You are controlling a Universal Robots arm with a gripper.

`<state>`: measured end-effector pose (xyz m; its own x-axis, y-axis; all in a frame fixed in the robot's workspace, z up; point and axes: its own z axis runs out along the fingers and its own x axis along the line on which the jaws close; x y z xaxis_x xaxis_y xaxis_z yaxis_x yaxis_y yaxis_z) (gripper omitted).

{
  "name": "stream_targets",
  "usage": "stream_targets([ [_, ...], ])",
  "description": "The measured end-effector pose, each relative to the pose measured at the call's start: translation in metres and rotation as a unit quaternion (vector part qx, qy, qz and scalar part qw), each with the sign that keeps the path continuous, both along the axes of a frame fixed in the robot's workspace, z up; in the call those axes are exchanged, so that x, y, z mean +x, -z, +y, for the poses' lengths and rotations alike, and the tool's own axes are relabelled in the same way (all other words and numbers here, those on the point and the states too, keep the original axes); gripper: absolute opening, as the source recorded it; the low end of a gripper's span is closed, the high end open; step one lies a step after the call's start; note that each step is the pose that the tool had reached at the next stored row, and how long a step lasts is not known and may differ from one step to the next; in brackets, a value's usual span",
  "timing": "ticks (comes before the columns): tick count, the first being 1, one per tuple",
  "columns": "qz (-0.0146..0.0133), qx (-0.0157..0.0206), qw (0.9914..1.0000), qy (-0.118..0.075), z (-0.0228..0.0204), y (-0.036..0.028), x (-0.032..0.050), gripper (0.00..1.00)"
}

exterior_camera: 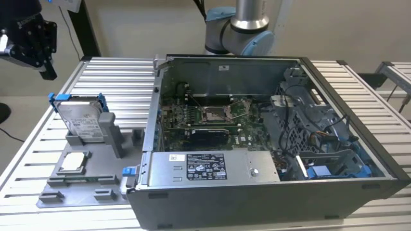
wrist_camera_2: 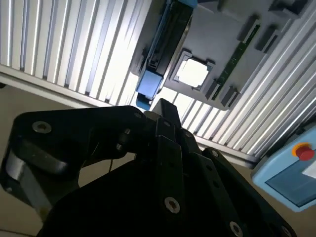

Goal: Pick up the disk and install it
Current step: 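Pick up the disk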

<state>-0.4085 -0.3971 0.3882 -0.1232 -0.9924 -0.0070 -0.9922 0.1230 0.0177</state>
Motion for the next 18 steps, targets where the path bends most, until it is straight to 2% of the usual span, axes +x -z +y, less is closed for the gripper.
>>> stream_targets([
  [2, -0.001, 0.0, 0.99991, -0.013, 0.0001, 0.0002, 0.0, 0.0],
  [6, -0.0081, 0.0009, 0.99933, -0.036, 0.0001, 0.0005, 0.0, 0.0],
  [7, -0.009, 0.0011, 0.99914, -0.04, 0.0002, 0.0006, 0.0, 0.0],
  [13, -0.0092, 0.0031, 0.99766, -0.068, 0.002, 0.001, 0.0, 0.0],
  [17, -0.0092, 0.0065, 0.99683, -0.079, 0.0032, 0.0012, 0.0, 0.0],
  [18, -0.0086, 0.0067, 0.99674, -0.08, 0.0034, 0.0013, 0.0001, 0.0],
])
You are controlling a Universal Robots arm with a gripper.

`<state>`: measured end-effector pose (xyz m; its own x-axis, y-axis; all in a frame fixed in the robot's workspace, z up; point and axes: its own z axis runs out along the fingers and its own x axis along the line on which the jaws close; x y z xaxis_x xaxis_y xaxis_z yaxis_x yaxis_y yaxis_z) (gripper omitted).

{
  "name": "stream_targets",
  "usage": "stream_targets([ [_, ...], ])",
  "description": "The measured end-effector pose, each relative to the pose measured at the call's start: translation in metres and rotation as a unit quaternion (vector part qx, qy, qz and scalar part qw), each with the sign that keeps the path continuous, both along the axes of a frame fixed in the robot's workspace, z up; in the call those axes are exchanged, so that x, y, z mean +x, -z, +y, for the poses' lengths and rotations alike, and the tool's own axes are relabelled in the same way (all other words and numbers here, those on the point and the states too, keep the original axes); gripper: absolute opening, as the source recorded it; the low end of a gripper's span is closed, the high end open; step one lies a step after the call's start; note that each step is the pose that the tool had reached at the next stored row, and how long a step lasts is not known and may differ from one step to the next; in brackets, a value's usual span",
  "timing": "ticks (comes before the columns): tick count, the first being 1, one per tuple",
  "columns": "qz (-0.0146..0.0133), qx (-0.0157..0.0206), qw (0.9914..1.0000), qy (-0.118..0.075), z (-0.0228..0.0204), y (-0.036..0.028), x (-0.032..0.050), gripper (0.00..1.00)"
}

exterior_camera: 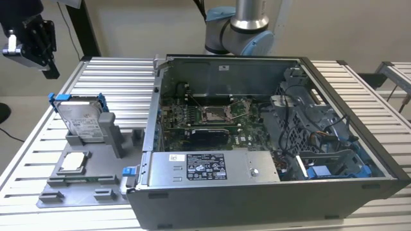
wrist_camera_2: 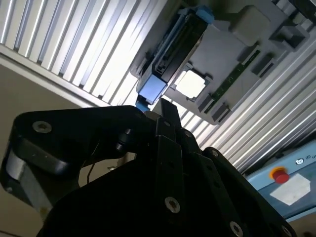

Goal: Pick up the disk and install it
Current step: 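Pick up the disk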

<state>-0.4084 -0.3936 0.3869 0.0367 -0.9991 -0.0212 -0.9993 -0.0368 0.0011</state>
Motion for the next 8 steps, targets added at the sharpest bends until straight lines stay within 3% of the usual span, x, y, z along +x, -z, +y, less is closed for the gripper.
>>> stream_targets([
  [3, 0.0057, 0.0, 0.99998, -0.002, 0.0005, 0.0004, -0.0002, 0.0],
  [8, 0.0061, 0.0, 0.99997, -0.004, 0.0011, 0.0011, -0.0004, 0.0],
])
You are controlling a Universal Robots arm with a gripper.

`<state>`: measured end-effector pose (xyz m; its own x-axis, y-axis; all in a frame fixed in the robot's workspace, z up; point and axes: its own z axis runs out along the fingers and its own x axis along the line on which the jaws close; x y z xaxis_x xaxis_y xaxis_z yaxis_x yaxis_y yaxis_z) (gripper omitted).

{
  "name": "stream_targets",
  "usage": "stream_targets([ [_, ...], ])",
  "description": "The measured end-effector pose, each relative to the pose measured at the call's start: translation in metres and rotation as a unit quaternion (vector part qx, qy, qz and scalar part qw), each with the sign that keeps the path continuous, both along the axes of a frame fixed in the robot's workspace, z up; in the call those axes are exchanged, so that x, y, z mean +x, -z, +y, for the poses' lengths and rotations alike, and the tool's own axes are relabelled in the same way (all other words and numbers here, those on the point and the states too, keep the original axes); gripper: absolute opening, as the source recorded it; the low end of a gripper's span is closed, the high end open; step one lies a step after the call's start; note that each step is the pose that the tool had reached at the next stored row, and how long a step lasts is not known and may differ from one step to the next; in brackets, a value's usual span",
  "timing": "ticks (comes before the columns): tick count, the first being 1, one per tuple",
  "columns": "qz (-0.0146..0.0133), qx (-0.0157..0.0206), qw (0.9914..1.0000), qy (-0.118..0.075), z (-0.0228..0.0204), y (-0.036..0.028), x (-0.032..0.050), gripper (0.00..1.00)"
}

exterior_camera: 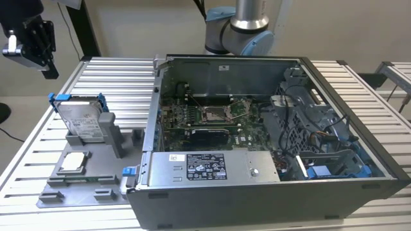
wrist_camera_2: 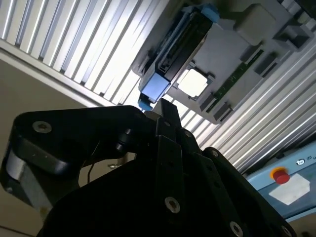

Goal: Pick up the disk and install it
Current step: 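Pick up the disk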

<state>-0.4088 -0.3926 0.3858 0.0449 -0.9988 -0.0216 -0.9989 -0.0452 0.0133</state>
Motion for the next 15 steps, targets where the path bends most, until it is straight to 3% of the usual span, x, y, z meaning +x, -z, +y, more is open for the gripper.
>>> stream_targets([
  [15, 0.0001, 0.0, 1.0, -0.002, 0.0001, 0.0004, -0.0003, 0.0],
])
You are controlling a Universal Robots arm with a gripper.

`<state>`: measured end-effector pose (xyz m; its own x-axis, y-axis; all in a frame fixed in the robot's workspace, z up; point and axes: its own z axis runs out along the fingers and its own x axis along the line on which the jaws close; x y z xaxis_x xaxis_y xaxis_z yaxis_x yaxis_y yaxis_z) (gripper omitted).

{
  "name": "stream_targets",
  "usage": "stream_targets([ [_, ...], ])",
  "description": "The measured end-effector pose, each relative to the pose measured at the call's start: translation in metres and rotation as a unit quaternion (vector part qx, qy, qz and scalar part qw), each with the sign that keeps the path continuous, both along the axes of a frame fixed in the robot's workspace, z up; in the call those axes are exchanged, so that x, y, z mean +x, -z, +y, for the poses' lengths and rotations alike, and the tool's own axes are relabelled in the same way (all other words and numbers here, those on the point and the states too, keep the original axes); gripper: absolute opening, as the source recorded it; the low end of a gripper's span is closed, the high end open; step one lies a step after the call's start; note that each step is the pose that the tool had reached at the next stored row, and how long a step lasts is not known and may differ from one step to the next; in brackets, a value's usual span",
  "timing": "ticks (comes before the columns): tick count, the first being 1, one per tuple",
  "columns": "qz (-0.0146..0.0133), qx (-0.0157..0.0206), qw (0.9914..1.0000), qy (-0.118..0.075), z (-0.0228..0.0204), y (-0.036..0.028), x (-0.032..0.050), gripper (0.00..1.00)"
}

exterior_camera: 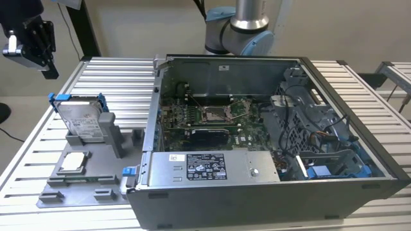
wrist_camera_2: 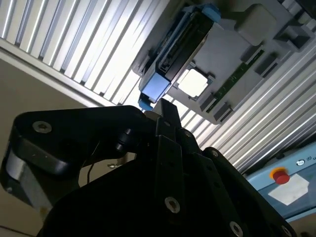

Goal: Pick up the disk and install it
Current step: 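Pick up the disk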

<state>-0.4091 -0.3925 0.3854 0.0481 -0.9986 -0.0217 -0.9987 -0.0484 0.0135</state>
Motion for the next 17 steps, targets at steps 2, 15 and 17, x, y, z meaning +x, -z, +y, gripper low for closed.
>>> stream_targets([
  [2, 0.0, 0.0, 1.0, 0.0, 0.0, 0.0, 0.0, 1.0],
  [15, 0.0002, 0.0, 1.0, 0.0, 0.0, 0.0, 0.0, 1.0],
  [17, 0.0002, 0.0, 1.0, 0.0, 0.0, 0.0, 0.0, 1.0],
])
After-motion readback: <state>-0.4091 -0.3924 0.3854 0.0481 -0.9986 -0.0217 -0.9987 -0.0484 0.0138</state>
